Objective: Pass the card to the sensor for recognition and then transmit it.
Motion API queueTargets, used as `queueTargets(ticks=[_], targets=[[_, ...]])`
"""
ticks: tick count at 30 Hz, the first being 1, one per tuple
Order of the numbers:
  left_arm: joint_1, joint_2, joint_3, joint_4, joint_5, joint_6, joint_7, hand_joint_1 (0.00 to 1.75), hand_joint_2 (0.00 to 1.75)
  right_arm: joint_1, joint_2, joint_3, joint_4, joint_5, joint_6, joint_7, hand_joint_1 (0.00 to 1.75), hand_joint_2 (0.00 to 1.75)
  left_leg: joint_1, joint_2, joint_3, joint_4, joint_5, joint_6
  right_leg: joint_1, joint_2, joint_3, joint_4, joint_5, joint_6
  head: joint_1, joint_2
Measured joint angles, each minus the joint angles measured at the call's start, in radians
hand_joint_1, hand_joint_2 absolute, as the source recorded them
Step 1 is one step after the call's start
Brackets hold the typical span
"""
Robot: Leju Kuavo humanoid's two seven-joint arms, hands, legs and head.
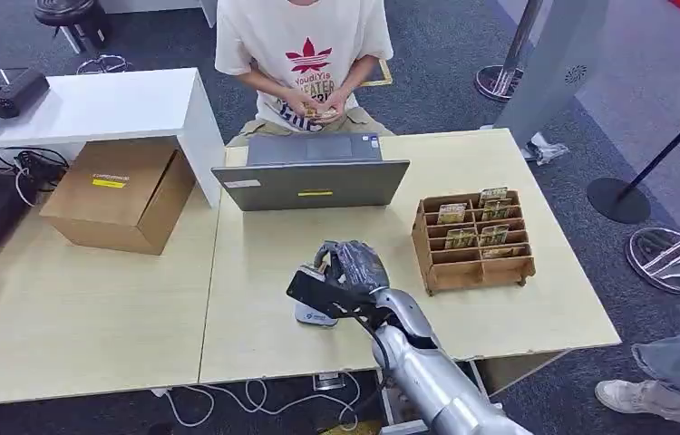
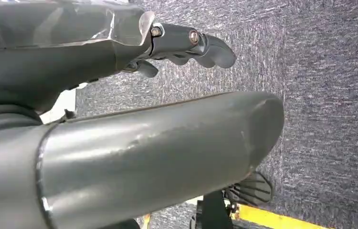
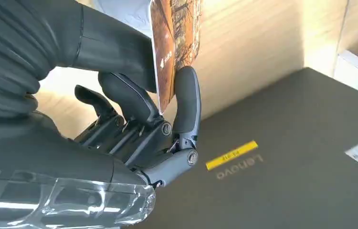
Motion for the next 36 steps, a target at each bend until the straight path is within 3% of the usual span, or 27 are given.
queueTargets(ticks=[17,36], targets=[[-0.001,0.0,-0.002,0.0,0.0,0.002,0.0,0.0,0.0,0.006,0.004,0.007,0.069,-0.007,0.004,0.01,1.75,1.75,0.0,0.0,0.0,0.0,0.0,0.0,0.0,0.0,0.0,0.0,0.0,0.0,0.0,0.0],[-0.001,0.0,-0.002,0.0,0.01,0.008,0.006,0.0,0.0,0.001,0.023,0.008,0.133,0.013,-0.087,0.076,1.75,1.75,0.0,0.0,0.0,0.0,0.0,0.0,0.0,0.0,0.0,0.0,0.0,0.0,0.0,0.0]])
